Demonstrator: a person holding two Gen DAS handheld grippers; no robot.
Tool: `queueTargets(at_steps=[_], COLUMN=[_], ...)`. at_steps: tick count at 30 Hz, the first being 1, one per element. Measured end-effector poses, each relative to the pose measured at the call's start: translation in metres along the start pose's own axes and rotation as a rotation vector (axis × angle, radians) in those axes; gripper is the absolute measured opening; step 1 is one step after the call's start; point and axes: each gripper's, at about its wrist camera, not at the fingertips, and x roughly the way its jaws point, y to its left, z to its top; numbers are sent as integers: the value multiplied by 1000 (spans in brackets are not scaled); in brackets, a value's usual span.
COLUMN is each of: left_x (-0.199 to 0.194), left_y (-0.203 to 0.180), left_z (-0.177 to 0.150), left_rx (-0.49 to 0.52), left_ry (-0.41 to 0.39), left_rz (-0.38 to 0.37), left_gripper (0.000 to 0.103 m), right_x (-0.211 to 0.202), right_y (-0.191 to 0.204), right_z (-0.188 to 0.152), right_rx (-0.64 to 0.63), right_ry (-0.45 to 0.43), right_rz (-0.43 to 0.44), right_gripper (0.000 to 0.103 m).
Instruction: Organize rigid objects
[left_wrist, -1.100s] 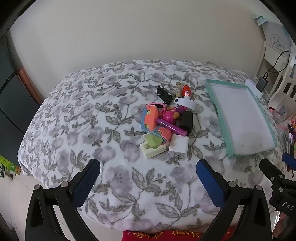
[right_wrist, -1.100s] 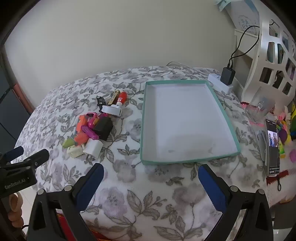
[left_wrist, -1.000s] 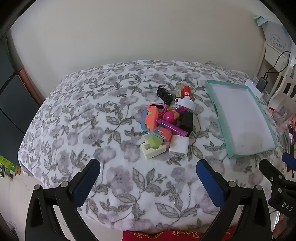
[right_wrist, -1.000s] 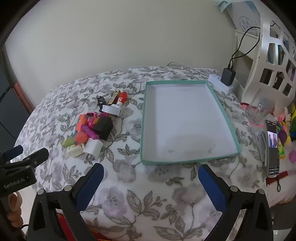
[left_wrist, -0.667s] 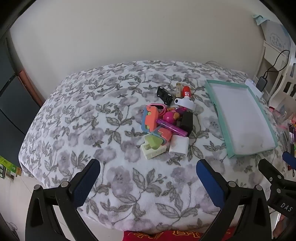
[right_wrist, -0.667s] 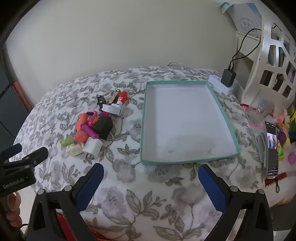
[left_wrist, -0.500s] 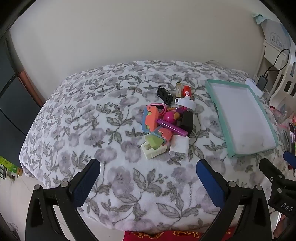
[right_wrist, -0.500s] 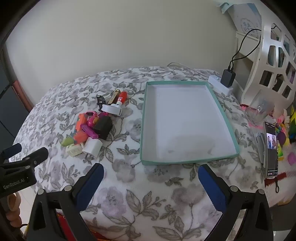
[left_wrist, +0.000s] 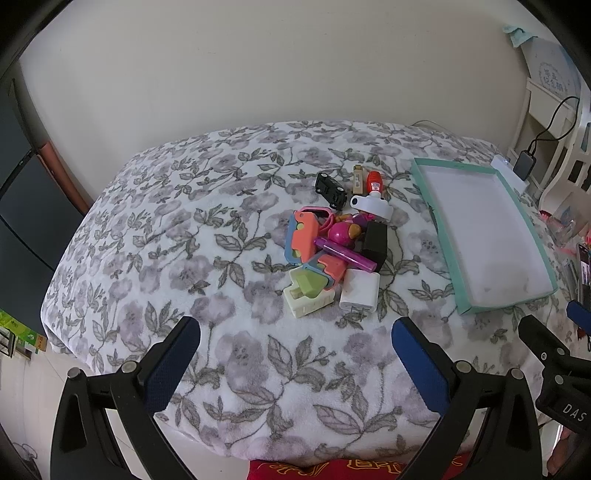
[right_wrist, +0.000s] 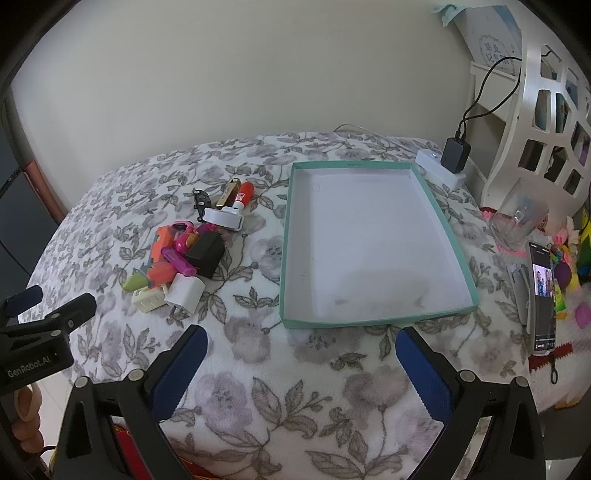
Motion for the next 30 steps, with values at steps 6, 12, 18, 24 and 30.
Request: queueTargets(at_steps=[6,12,18,24,30], left_x=[0,0,0,0,0], left_y=[0,-1,-1,-1,0], left_z=[0,-1,-1,-1,-1], left_rx=[1,3,1,3,3], left_ry=[4,3,3,2,3], left_rz=[3,5,6,6,7], left_gripper=[103,103,103,103,103], right_x=[0,0,0,0,0], right_y=[0,0,0,0,1], right_z=[0,-1,0,0,0], right_rx=[0,1,0,0,0], right_ry=[-1,-1,-1,-1,0], right_rz=[-1,-1,-1,-2,-3], right_gripper=[103,103,103,103,103])
